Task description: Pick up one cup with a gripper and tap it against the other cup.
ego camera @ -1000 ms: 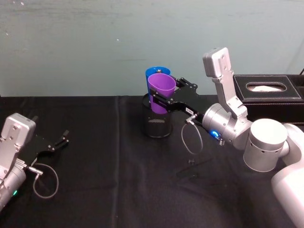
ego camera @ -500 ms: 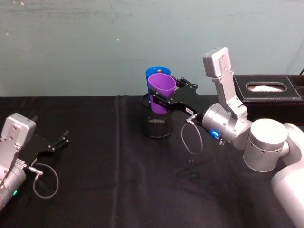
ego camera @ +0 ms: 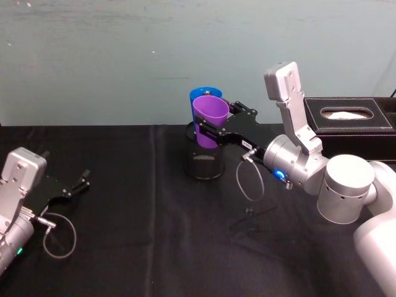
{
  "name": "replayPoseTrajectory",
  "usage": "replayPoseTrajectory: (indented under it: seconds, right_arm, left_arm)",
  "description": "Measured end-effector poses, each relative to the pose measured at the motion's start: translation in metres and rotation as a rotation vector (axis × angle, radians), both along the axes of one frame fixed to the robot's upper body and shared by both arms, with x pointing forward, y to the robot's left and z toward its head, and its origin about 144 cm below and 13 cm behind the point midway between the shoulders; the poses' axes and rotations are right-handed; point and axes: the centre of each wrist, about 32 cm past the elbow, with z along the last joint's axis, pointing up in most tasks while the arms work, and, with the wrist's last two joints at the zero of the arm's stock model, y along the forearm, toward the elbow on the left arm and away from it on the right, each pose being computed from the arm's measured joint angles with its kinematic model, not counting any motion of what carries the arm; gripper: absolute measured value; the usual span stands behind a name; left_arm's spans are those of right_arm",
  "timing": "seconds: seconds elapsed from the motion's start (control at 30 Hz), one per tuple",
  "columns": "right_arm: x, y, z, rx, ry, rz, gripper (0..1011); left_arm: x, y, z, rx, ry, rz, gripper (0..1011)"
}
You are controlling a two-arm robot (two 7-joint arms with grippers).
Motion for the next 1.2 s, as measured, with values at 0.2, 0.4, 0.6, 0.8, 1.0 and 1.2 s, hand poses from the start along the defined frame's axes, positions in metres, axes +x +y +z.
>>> replayPoseTrajectory:
  seconds: [0.2, 0.4, 0.6, 0.8, 1.0, 1.2]
  right_arm:
    - [0.0, 0.0, 0.0, 0.0, 0.0, 0.0, 724]
    - [0.0, 0.0, 0.0, 0.0, 0.0, 0.0, 724]
    - [0.0, 0.0, 0.0, 0.0, 0.0, 0.0, 724]
    - [0.0, 0.0, 0.0, 0.0, 0.0, 0.0, 724]
    - [0.0, 0.0, 0.0, 0.0, 0.0, 0.0, 724]
    - [0.0, 0.0, 0.0, 0.0, 0.0, 0.0, 726]
  left_arm:
    - [0.0, 0.0, 0.0, 0.0, 0.0, 0.0, 1000]
    - [0.0, 0.0, 0.0, 0.0, 0.0, 0.0, 1000]
    - [0.0, 0.0, 0.0, 0.0, 0.0, 0.0, 1000]
    - [0.0, 0.0, 0.0, 0.0, 0.0, 0.0, 1000]
    - [0.0, 0.0, 0.0, 0.0, 0.0, 0.0, 1000]
    - [0.0, 0.0, 0.0, 0.0, 0.0, 0.0, 1000]
